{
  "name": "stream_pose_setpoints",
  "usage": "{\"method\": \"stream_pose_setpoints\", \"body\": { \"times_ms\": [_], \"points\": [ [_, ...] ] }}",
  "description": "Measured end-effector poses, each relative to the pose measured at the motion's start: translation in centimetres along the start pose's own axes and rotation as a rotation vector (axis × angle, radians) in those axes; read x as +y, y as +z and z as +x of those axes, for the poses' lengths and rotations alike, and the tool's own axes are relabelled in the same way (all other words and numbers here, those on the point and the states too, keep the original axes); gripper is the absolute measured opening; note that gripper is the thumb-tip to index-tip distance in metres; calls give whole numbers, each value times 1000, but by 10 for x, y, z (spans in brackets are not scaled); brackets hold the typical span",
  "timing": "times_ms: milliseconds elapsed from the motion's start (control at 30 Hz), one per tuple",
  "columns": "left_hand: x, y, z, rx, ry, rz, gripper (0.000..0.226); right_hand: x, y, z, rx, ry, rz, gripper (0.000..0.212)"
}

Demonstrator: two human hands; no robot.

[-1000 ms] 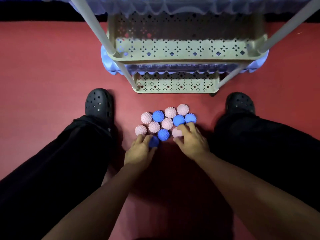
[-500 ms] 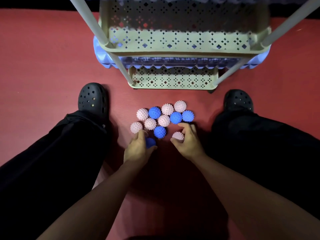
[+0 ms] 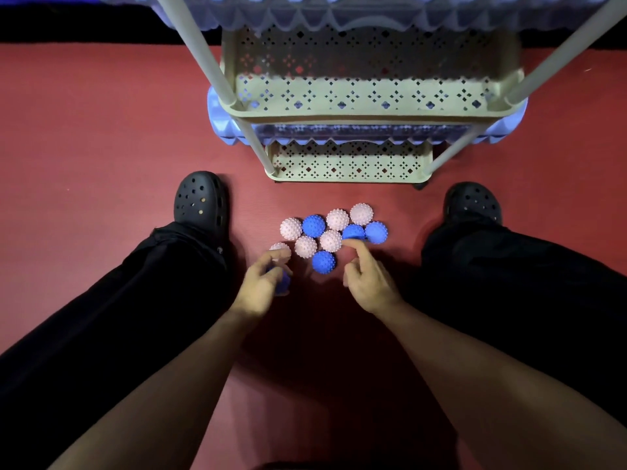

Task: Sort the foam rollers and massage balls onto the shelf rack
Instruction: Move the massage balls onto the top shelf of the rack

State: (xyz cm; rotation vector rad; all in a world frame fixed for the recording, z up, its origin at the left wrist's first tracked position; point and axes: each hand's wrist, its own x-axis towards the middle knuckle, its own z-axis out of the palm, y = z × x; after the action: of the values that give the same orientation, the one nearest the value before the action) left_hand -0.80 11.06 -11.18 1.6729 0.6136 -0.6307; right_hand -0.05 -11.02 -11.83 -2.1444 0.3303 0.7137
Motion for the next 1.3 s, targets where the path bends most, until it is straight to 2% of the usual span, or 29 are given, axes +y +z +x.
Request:
{"method": "stream_pose_setpoints", "body": {
  "times_ms": [100, 200, 300, 400, 567, 733, 800, 833, 900, 967, 1067, 1200, 1300],
  "points": [
    [-1, -5, 9, 126, -6, 144, 9, -9, 4, 7, -121, -29, -274, 52],
    [-7, -10, 16, 273, 54, 494, 34, -9, 10, 16, -228, -98, -440, 61],
    [-12, -15, 23, 241, 135, 651, 55, -2, 14, 18, -245, -76, -489, 57],
    [-14, -18, 32, 167, 140, 778, 68, 1, 15, 19, -187, -42, -475, 50],
    [-9, -15, 49, 140, 101, 829, 71, 5, 13, 19, -124, 21, -377, 46],
    [1, -18, 51, 75, 45, 849, 66, 9, 4, 11, -141, 58, -164, 59],
    [4, -22, 42, 36, 33, 868, 60, 10, -1, 7, -143, 79, -62, 37],
    [8, -25, 37, 24, 42, 850, 57, 6, -5, 4, -149, 102, -2, 25],
    [22, -29, 24, 8, 54, 722, 49, -9, -17, -5, -177, 147, 129, 32],
    [44, -31, 5, -20, 4, 530, 40, -28, -33, -19, -187, 229, 375, 26],
    [82, -33, -30, -77, -59, 262, 49, -61, -60, -50, -293, 400, 810, 27],
    [143, -37, -87, -187, -135, -74, 55, -117, -107, -100, -380, 329, 964, 38],
    [200, -44, -140, -239, -47, -71, 63, -166, -147, -136, -349, 257, 1018, 44]
  ]
}}
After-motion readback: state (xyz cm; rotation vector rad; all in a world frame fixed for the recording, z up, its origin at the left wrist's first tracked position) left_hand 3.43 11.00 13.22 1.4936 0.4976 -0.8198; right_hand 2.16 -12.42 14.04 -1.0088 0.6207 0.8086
